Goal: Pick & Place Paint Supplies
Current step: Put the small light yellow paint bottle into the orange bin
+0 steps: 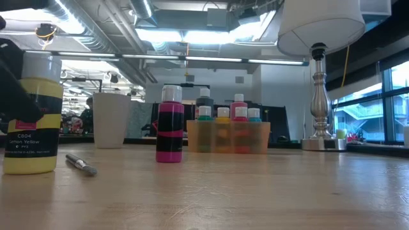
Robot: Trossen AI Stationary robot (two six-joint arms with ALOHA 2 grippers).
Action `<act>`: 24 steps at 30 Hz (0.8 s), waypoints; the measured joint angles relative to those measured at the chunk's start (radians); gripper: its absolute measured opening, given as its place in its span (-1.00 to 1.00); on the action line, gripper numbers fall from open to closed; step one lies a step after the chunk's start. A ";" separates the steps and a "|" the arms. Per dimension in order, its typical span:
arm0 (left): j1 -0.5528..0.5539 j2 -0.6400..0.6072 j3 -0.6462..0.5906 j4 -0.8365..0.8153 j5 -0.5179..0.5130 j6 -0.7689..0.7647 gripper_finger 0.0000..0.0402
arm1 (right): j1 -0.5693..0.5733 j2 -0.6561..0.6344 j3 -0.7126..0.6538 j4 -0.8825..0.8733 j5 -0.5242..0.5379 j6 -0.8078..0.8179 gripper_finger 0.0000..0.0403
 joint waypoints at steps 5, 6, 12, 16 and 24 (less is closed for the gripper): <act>0.000 0.000 0.000 0.000 -0.009 -0.003 0.56 | 0.000 0.000 0.000 -0.003 0.000 0.000 -0.29; 0.000 0.000 0.000 0.000 -0.005 -0.001 0.55 | 0.000 0.000 0.000 -0.003 0.000 0.000 -0.29; 0.000 0.000 0.000 0.026 -0.018 0.002 0.43 | 0.000 0.000 0.000 -0.004 0.000 0.000 -0.29; 0.005 0.000 0.000 0.028 -0.022 0.014 0.37 | 0.000 0.000 0.000 -0.004 0.001 0.000 -0.29; 0.035 0.000 0.000 0.065 0.026 0.102 0.21 | -0.001 0.000 0.000 -0.004 0.010 0.000 -0.29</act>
